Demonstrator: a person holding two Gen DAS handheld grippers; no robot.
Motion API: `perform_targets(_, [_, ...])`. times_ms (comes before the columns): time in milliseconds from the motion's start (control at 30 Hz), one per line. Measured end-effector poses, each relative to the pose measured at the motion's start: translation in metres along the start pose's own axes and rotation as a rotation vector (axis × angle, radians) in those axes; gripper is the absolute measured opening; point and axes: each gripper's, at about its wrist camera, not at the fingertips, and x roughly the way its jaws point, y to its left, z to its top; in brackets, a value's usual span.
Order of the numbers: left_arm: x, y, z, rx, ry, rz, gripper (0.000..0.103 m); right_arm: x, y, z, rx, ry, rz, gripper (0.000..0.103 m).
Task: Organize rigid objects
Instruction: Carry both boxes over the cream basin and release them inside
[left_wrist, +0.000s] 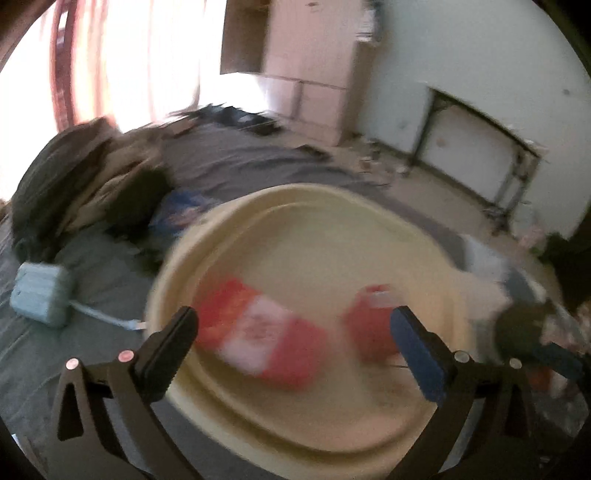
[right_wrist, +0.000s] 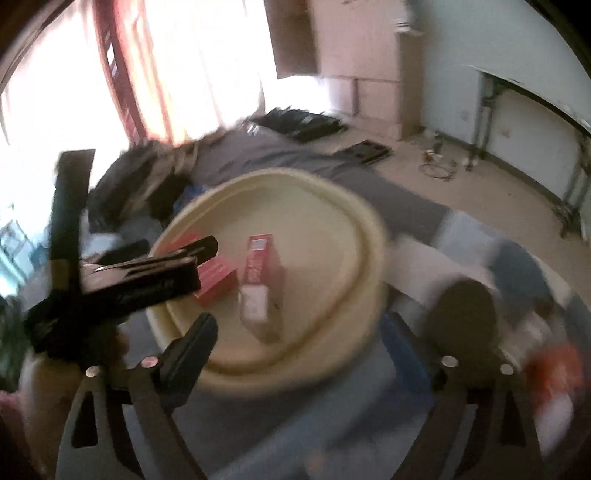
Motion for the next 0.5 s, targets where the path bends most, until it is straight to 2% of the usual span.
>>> perform_targets(67, [-0.01,-0.031,-0.001,0.05,-0.016,-0.08,0.103,-0.047,-0.024,-0.021,0.074,-0.06,-0.017,0.103])
perform_targets(167, [-0.023,-0.082,-0.009,0.095,-0.031,-0.231,0.103,-0.125,-0.071,-0.066,0.21,-0.16,-0.117,0.103])
perform_targets(233, [-0.026,-0.11,-0.018,0.14,-0.02,-0.298,0.103,-0.167,-0.106,-0.099,0.345,-0.224,-0.19,0.103])
perform_targets(300, [-0.028,-0.136,-0.028,0.188,-0.011,-0.329,0.103,-0.198,-0.136,-0.125,0.453,-0.268,-0.285,0.103])
perform_targets(367, [-0.028,-0.158,-0.037,0.23,-0.004,-0.34,0.103,-0.219,-0.155,-0.143,0.482,-0.301,-0.369,0.103])
perform_targets(500, [-0.024,-0.184,-0.053,0.282,0.015,-0.36,0.103,-0.231,-0.185,-0.164,0.554,-0.251,-0.45,0.103])
